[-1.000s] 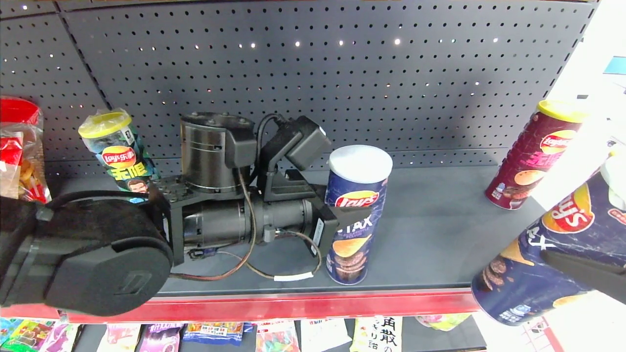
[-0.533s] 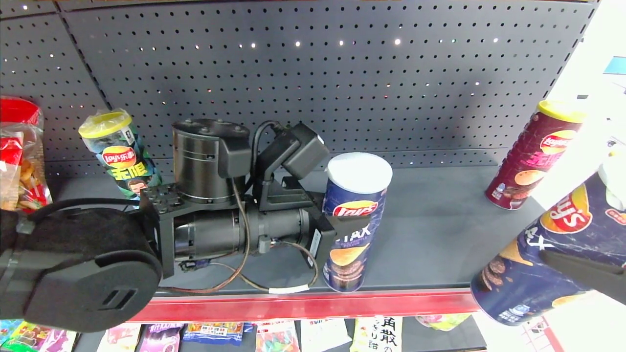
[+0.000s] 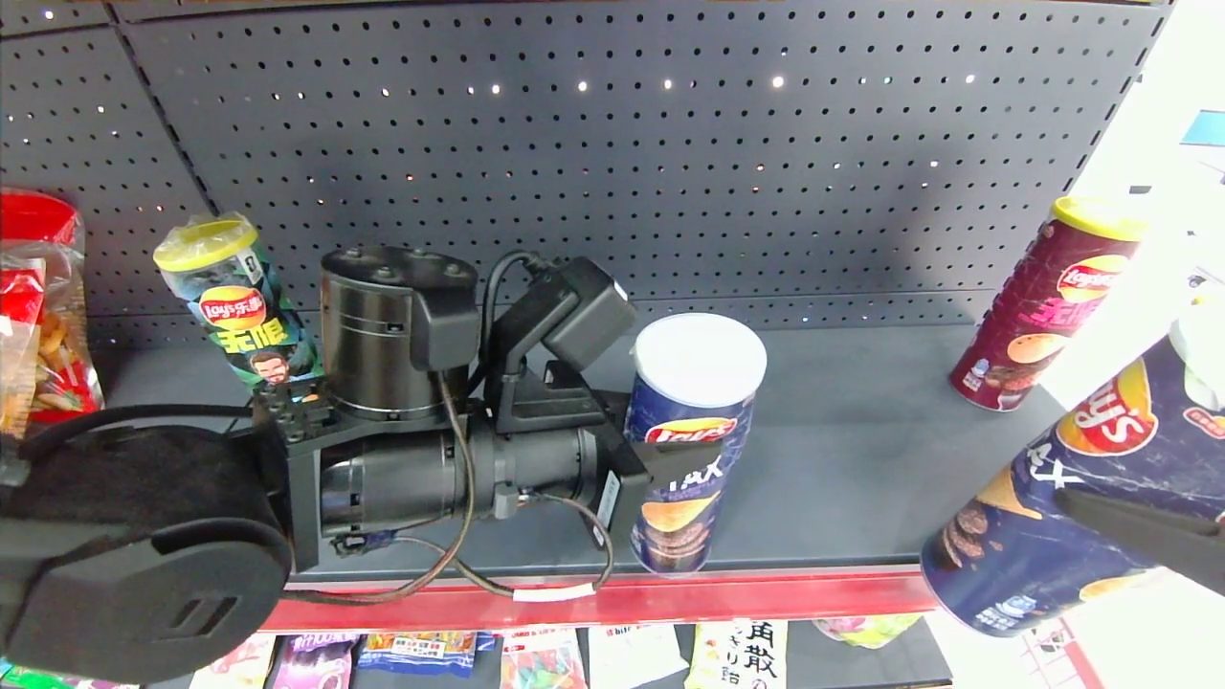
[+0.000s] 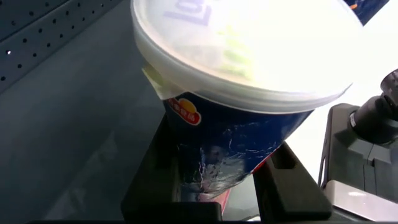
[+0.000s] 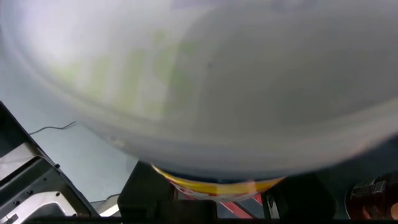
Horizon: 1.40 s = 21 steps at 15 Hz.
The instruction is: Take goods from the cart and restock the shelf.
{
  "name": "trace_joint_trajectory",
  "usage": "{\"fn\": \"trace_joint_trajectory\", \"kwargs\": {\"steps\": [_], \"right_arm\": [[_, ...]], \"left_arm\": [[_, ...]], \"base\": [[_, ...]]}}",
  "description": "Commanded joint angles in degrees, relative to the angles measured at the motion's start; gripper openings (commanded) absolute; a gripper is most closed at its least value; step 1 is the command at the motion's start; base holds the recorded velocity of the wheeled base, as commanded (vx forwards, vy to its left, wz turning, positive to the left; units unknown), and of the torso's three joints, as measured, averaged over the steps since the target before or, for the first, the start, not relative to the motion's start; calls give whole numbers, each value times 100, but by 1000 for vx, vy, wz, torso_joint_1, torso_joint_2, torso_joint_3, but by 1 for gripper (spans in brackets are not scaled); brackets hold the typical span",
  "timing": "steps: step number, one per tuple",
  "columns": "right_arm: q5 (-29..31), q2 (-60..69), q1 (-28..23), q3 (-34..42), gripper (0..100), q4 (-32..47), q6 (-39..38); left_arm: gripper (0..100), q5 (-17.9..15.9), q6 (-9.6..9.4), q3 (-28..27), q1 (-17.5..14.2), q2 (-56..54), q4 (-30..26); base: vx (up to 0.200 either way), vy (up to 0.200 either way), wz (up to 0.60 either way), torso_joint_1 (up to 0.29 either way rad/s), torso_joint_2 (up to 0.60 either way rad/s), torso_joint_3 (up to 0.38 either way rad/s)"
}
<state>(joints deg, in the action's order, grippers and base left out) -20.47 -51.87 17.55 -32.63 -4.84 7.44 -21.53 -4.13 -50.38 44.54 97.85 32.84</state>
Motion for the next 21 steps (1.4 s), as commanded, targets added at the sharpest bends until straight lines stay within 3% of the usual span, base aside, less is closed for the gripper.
{"fn": "trace_joint_trajectory", "kwargs": {"steps": [1,2,3,5,7,9,13,18,21], "right_arm": [[-1,-7,2,-24,0,1,3],[-1,-7,2,-32,0,1,3],[8,-7,2,-32,0,1,3],[-1,-16,2,-32,0,1,3],[-36,-192,11,-182,0,1,3],[-54,-543,29,-463,0,1,12],[-89,-1449,90,-1096,0,-8,39],[-80,-2872,451,-2300,0,-43,47],[-45,-3725,495,-2643,0,-544,170]], "left_arm": [[0,35,9,37,2,-21,-15],[0,52,9,46,2,-21,-15],[100,52,9,55,-7,-21,-15],[100,61,27,46,-7,-30,-15],[100,184,290,81,-16,-126,-23],[100,386,369,125,-16,-197,-15],[100,421,378,459,-77,-557,-23],[100,501,352,1400,-429,-1532,-32],[100,720,343,1927,-675,-1902,-41]], "base": [[0,0,0,0,0,0],[0,0,0,0,0,0],[0,0,0,0,0,0],[0,0,0,0,0,0],[0,0,0,0,0,0],[0,0,0,0,0,0],[0,0,0,0,0,0],[0,0,0,0,0,0],[0,0,0,0,0,0]]}}
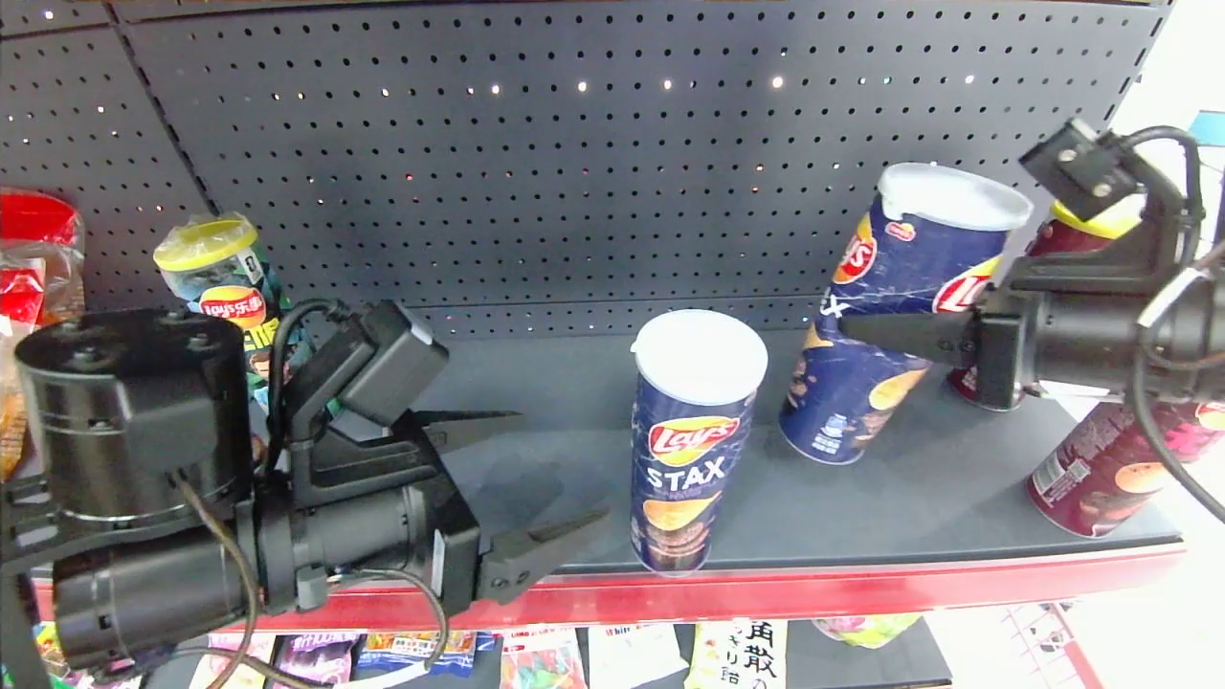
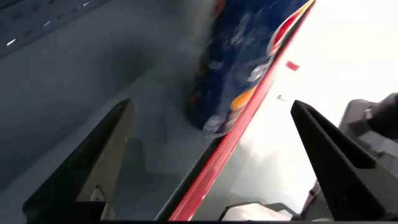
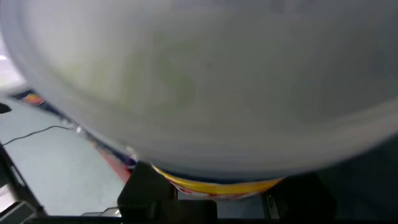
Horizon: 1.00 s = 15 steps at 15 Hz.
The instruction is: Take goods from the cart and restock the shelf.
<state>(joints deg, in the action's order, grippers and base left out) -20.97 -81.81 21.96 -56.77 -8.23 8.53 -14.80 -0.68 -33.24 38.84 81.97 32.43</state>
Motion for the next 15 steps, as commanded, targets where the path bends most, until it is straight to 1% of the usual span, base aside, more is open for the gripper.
{"fn": "trace_joint_trajectory", "kwargs": {"steps": [1,2,3,7,10,14,15], "right_arm": [[23,-995,107,-264,0,-522,122],[23,-1214,125,-317,0,-680,122],[14,-1452,142,-458,0,-698,131],[58,-2120,274,-1108,0,-706,131],[198,-2427,283,-1504,0,-706,140],[146,-2682,301,-1714,0,-706,263],[163,-2726,380,-1802,0,-698,254]], "left_arm": [[100,197,7,371,-131,-392,9],[100,302,33,459,-210,-454,18],[100,302,24,486,-368,-533,18],[100,285,33,503,-693,-682,9],[100,276,24,521,-711,-682,9],[100,285,24,538,-711,-682,9],[100,285,33,538,-711,-682,9]], "base": [[0,0,0,0,0,0],[0,0,0,0,0,0],[0,0,0,0,0,0],[0,0,0,0,0,0],[0,0,0,0,0,0],[0,0,0,0,0,0],[0,0,0,0,0,0]]}}
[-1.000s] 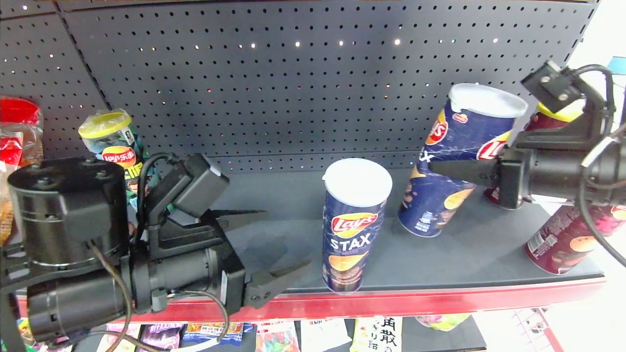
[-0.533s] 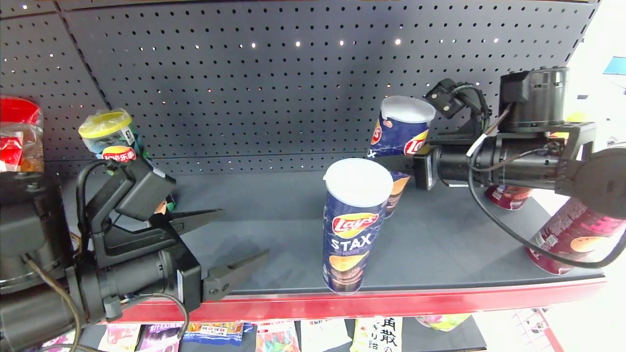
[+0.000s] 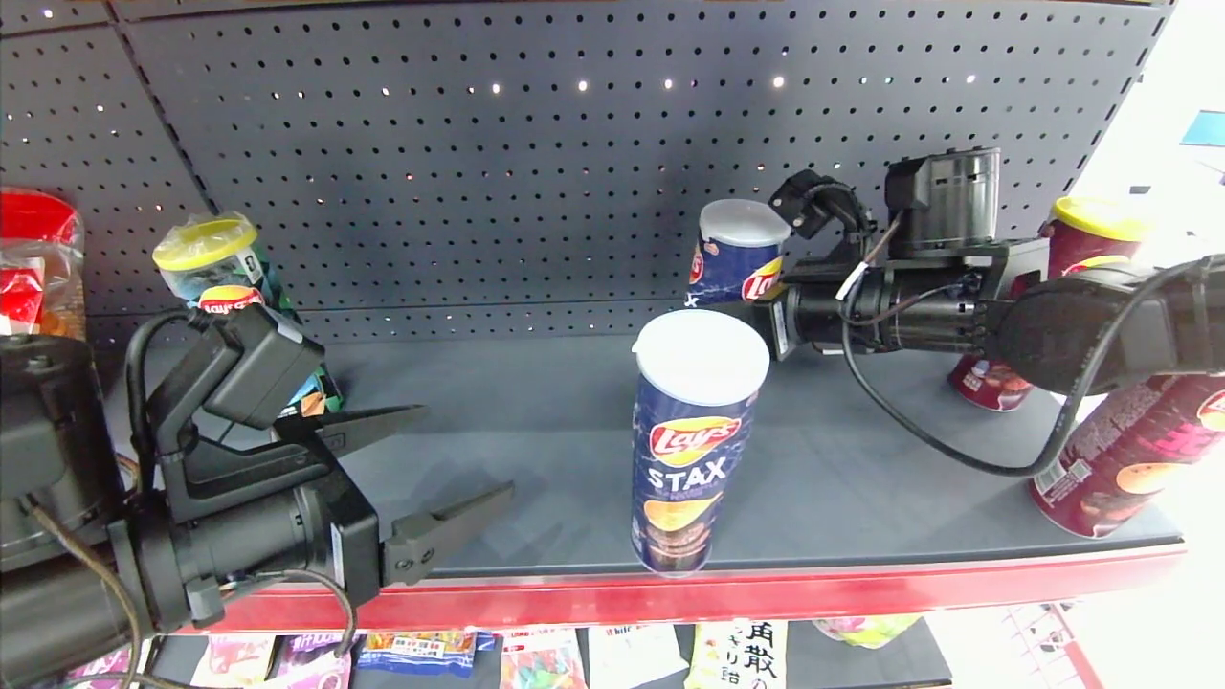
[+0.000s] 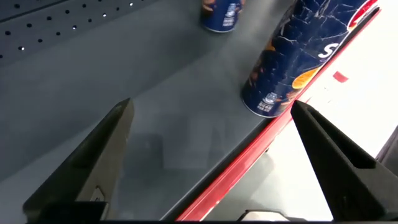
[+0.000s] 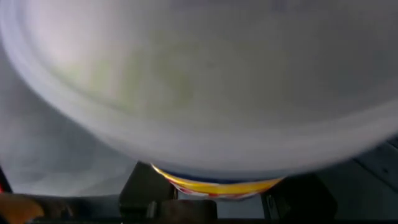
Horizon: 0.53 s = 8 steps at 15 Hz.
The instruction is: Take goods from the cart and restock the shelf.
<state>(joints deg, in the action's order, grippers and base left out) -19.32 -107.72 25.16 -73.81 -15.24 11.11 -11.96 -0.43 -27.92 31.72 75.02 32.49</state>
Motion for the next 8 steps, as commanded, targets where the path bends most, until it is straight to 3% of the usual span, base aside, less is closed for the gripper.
{"fn": "trace_joint_trajectory", "kwargs": {"steps": [1,8], "right_arm": [[-1,-180,77,-151,0,3,-12],[34,-241,226,-256,0,30,-30]], "left_arm": [[100,1,-1,6,1,13,3],[100,1,-1,23,10,13,3]], "base": [[0,0,0,0,0,0],[0,0,0,0,0,0]]}}
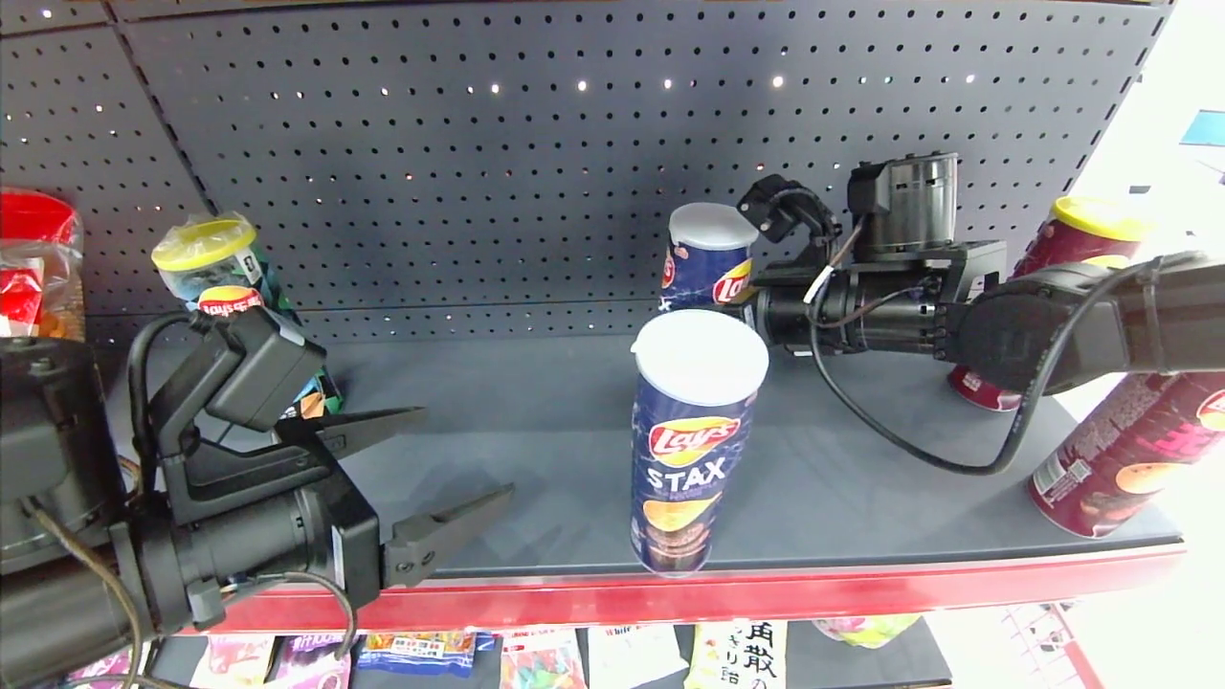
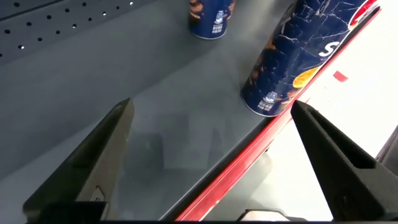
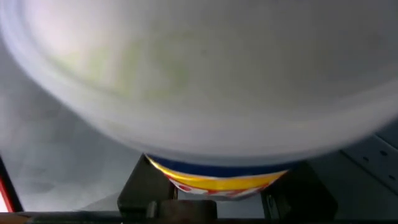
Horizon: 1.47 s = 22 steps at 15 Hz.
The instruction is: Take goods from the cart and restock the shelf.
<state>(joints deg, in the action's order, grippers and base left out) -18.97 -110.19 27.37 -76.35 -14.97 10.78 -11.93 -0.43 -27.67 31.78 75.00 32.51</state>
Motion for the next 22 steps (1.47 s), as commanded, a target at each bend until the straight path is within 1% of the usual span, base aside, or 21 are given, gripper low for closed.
{"fn": "trace_joint_trajectory", "kwargs": {"steps": [1,3,4,7,10,12,13,14,15,16,21,22], "right_arm": [[16,6,5,32,0,3,3],[42,24,14,85,0,-6,-5],[60,42,23,76,100,3,-32],[157,217,14,164,100,12,-137],[359,762,5,771,100,3,-190],[596,1193,-47,1289,100,3,-190],[754,1386,-118,1544,100,3,-199],[860,1562,-188,1825,100,-15,-225],[860,1562,-188,1825,100,-15,-225],[904,2010,-285,2362,100,-15,-243],[904,3135,-285,3530,100,-24,-269],[904,3425,-267,3812,100,-24,-260]], "left_arm": [[100,-11,-1,43,4,15,10],[100,-2,-10,78,4,6,10],[100,-2,-10,87,4,6,10],[100,-11,-19,78,4,15,10],[100,-19,-28,60,4,85,10],[100,-11,-54,25,4,182,10],[100,-11,-107,7,4,244,18],[100,-19,-274,7,4,296,18],[100,-19,-274,7,4,296,18],[100,-107,-458,-28,4,419,18],[100,-142,-476,-362,21,876,10],[100,-142,-537,-388,39,991,1]], "base": [[0,0,0,0,0,0],[0,0,0,0,0,0],[0,0,0,0,0,0],[0,0,0,0,0,0],[0,0,0,0,0,0],[0,0,0,0,0,0],[0,0,0,0,0,0],[0,0,0,0,0,0],[0,0,0,0,0,0],[0,0,0,0,0,0],[0,0,0,0,0,0],[0,0,0,0,0,0]]}}
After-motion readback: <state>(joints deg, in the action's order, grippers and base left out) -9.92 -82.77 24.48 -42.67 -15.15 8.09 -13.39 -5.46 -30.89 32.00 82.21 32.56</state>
